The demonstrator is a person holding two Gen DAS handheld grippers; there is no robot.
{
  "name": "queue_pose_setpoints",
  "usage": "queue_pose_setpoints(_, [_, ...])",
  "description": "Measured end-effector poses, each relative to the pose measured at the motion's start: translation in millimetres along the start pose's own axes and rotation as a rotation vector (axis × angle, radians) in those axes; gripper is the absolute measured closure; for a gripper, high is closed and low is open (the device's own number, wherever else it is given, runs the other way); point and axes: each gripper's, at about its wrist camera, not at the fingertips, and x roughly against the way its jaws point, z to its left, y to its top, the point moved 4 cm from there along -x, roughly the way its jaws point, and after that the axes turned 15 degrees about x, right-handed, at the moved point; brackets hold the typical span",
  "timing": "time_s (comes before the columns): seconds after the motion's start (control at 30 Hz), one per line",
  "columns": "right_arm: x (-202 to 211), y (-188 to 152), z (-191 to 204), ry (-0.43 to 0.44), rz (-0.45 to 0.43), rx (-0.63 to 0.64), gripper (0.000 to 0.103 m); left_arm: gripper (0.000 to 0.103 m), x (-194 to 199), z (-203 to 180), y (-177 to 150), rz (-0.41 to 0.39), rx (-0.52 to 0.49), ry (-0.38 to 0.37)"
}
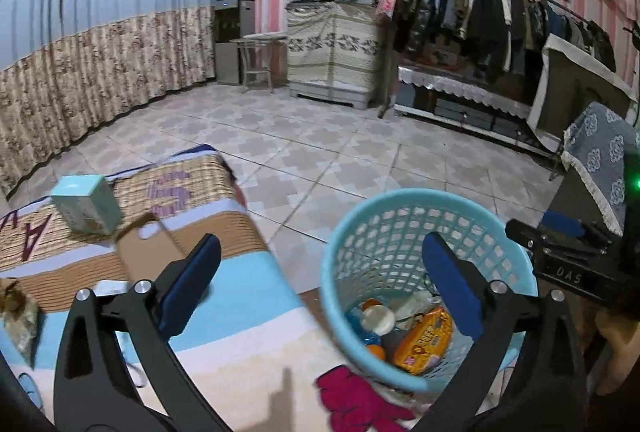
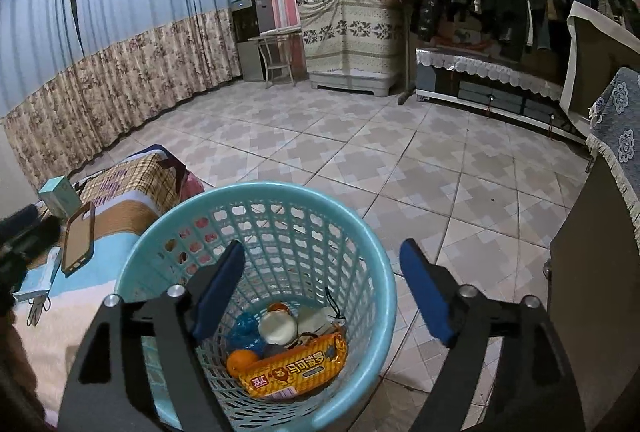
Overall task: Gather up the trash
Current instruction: 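Move both tools back over the mattress toward the white printed package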
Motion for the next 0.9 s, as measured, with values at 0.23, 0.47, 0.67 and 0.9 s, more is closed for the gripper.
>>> queue_pose_setpoints(0.23, [-2.2,2.4,20.5,-0.016,0.001,0.002,0.014,0.006,42.1,41.8,5.2,-0.041,0.032,0.043])
queue_pose_setpoints(0.47, [5.8,19.7,74.3,0.008,-0.030,0.032,0.013,0.005,78.5,97.9,11.7,-0.079,0.060,0.121])
queue_pose_setpoints(0.67, [13.4,31.6,130.9,0.055,-0.049,0.073,0.013,0.005,102.6,167.6,21.3,-0.115,0.090,0.235])
queue_pose_setpoints(0.9, [16.0,42.3,205.4,0.129,-0.052,0.131,0.013,0.005,117.7,246.2,23.0,-0.148,0.164,0.354])
